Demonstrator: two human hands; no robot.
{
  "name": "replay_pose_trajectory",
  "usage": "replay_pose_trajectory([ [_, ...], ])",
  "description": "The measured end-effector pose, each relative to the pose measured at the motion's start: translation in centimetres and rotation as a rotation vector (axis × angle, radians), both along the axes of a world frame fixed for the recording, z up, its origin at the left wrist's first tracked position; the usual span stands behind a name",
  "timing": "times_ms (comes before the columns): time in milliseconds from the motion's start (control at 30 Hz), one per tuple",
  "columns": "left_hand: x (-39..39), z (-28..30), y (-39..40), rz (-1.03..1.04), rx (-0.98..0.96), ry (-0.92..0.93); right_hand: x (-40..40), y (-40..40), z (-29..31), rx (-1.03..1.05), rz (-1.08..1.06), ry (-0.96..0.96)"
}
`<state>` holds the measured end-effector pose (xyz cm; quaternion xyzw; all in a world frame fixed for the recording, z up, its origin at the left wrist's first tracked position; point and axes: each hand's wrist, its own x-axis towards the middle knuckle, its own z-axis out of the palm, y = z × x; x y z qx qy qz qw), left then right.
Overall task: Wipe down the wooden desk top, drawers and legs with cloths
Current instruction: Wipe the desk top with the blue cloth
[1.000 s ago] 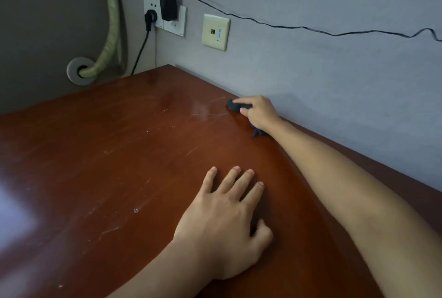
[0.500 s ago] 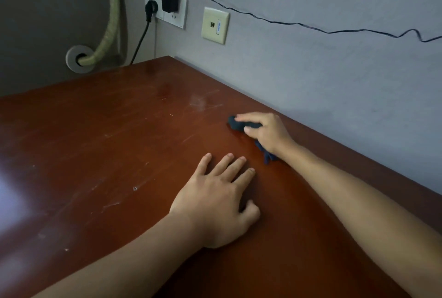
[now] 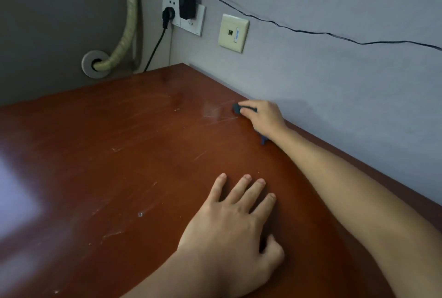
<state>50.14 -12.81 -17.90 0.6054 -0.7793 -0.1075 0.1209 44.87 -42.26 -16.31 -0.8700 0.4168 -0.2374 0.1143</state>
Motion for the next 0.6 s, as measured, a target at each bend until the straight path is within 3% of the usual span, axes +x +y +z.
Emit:
replay_pose_trajectory([
  [133, 0.0, -0.7, -0.5, 0.019, -0.027, 0.005, 5.4, -5.3, 0.2, 0.03, -0.013, -0.014],
  [267, 0.3, -0.4, -0.4, 0.023, -0.009, 0.014, 5.8, -5.6, 0.1, 0.055, -0.023, -0.036],
  [433, 0.5, 0.4, -0.1, 0.013, 0.004, 0.034, 0.8, 1.4, 0.0, 0.072, 0.046, -0.02],
  [600, 0.3, 0.8, 1.1, 0.082, -0.168, -0.005, -6.4, 12.1, -0.3, 0.115, 0.098, -0.069],
])
